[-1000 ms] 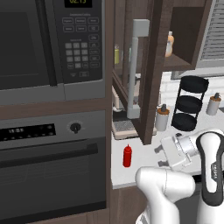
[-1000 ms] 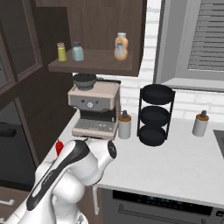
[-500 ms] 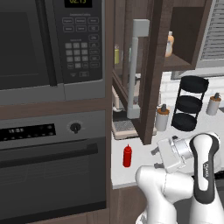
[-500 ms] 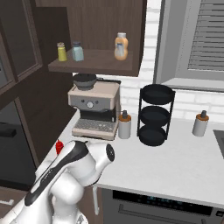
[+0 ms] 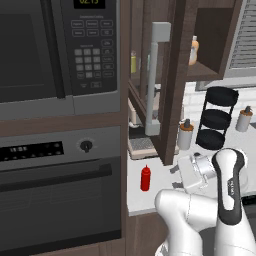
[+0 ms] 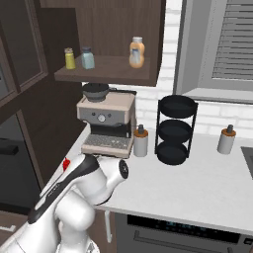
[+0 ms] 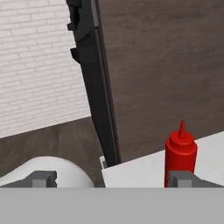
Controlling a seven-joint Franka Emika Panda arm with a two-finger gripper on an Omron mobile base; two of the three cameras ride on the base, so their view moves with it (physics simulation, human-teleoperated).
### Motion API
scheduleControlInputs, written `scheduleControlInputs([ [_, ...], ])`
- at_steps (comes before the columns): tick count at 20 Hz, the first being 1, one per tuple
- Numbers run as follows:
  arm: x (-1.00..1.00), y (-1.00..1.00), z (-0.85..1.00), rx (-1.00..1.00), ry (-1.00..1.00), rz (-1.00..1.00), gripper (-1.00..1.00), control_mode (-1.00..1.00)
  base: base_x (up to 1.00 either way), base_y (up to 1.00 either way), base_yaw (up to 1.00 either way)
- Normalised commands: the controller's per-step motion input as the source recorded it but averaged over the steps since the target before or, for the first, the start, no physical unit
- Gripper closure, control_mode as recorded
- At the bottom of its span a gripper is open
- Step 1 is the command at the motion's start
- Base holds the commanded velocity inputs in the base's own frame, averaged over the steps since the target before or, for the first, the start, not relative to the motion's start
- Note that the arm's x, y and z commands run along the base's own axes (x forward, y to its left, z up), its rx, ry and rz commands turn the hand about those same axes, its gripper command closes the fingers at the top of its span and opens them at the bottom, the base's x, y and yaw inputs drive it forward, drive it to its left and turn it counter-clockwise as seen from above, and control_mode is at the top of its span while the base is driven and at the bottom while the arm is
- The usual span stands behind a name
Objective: Put the shaker and condiment bottle from the counter next to their counterparts in the cabinet.
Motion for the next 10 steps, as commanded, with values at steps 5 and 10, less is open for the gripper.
scheduleControlInputs([
  [5, 0.34, 0.21, -0.25, 0.00, 0.00, 0.04, -1.00, -1.00, 0.00, 0.00, 0.00],
  [10, 0.20, 0.21, -0.35, 0.00, 0.00, 0.04, -1.00, -1.00, 0.00, 0.00, 0.00],
])
